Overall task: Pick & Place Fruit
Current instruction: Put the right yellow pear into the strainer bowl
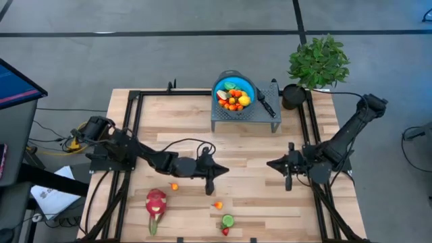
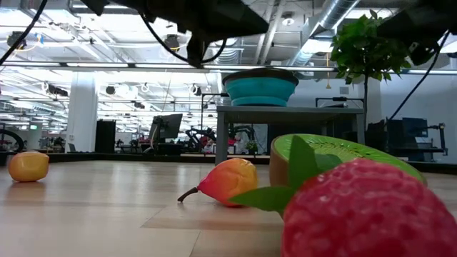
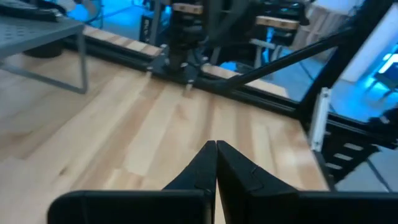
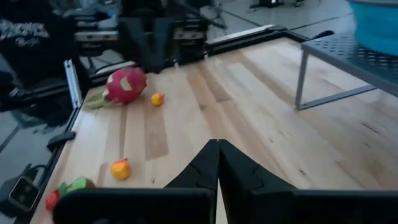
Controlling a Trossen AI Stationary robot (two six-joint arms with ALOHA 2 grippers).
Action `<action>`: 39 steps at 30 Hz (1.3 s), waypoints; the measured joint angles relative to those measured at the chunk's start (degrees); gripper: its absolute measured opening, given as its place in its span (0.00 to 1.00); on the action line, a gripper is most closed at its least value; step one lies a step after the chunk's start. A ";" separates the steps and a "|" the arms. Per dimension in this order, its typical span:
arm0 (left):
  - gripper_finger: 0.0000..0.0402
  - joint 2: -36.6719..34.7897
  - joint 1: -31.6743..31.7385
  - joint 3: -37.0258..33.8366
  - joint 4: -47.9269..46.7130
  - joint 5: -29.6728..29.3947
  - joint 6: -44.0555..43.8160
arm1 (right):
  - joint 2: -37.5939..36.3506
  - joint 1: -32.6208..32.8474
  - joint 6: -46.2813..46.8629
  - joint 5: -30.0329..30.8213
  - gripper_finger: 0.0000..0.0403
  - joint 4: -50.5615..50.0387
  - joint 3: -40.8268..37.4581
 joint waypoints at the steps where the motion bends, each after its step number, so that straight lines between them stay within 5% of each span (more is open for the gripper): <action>1: 0.01 0.00 -0.44 0.00 0.35 0.00 0.02 | 0.01 0.59 0.75 1.09 0.01 -0.08 -0.04; 25: 0.03 0.00 -0.88 0.00 0.80 -0.11 3.57 | 0.02 8.81 1.51 2.83 0.00 2.00 -0.01; 36: 0.41 0.00 -0.60 0.00 0.89 -0.02 16.31 | 0.02 8.77 1.49 2.84 0.00 0.65 -0.01; 39: 0.53 0.00 -0.77 0.00 0.94 4.14 18.25 | 0.02 8.77 1.49 2.85 0.00 0.62 -0.01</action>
